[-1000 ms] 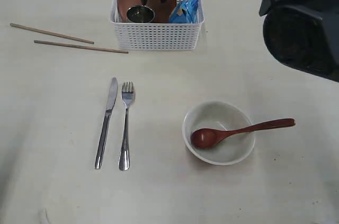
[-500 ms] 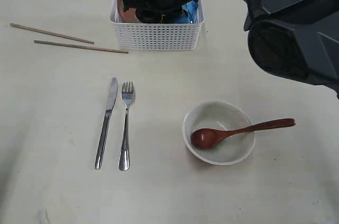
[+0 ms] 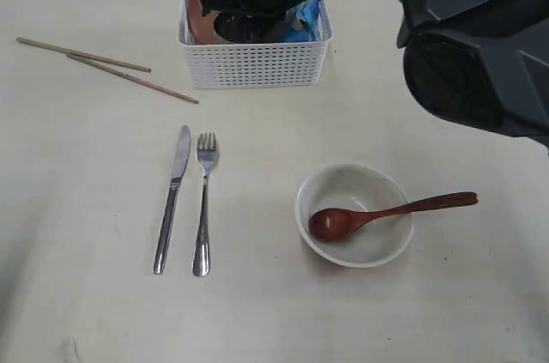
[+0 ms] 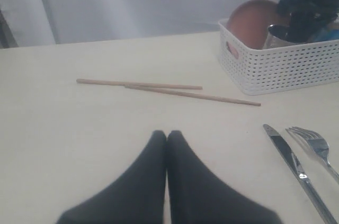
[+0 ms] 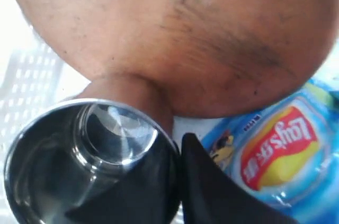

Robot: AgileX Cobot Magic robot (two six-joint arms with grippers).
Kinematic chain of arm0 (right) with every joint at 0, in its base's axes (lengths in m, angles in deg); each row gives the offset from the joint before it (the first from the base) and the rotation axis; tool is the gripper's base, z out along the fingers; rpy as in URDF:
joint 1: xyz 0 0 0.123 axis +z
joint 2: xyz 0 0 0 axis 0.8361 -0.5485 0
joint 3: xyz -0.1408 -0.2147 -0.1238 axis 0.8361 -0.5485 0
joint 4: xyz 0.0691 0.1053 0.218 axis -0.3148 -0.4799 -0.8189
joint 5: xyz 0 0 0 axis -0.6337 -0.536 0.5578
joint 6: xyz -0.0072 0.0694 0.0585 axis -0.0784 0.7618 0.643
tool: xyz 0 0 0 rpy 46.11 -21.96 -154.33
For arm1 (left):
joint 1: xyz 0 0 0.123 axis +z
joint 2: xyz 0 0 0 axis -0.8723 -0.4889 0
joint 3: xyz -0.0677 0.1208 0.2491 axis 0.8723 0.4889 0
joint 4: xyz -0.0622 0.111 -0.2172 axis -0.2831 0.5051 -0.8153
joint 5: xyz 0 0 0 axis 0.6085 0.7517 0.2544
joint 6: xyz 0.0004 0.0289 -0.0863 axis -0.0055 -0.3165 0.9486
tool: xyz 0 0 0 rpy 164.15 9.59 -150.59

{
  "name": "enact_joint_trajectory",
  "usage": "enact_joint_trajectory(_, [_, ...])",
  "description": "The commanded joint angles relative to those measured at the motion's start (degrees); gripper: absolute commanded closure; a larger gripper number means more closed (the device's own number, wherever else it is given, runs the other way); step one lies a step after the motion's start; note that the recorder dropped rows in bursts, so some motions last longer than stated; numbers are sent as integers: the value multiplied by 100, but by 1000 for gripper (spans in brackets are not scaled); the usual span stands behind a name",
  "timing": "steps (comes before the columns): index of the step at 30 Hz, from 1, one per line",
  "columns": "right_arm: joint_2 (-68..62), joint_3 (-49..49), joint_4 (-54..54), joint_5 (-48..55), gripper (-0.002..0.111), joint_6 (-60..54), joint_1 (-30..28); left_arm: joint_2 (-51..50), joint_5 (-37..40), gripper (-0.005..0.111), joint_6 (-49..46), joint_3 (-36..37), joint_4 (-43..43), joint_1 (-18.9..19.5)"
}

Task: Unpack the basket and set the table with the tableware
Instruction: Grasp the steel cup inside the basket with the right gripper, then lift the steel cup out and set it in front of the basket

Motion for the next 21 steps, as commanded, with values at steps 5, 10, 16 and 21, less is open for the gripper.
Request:
enact_joint_trajectory(5, [695,-1,334,38,109,-83,-31,38,-46,107,-1,9,-12,15])
enact_joint_trajectory(10, [1006,-13,233,38,109,-221,-90,38,-46,107,-1,9,-12,15])
enact_joint_trajectory(16, [1480,-13,0,38,109,-221,-159,38,-46,107,-1,9,-12,15])
enact_joint_trajectory(21, [2333,-1342,-34,38,109,-233,-162,38,-46,107,-1,9,-12,15])
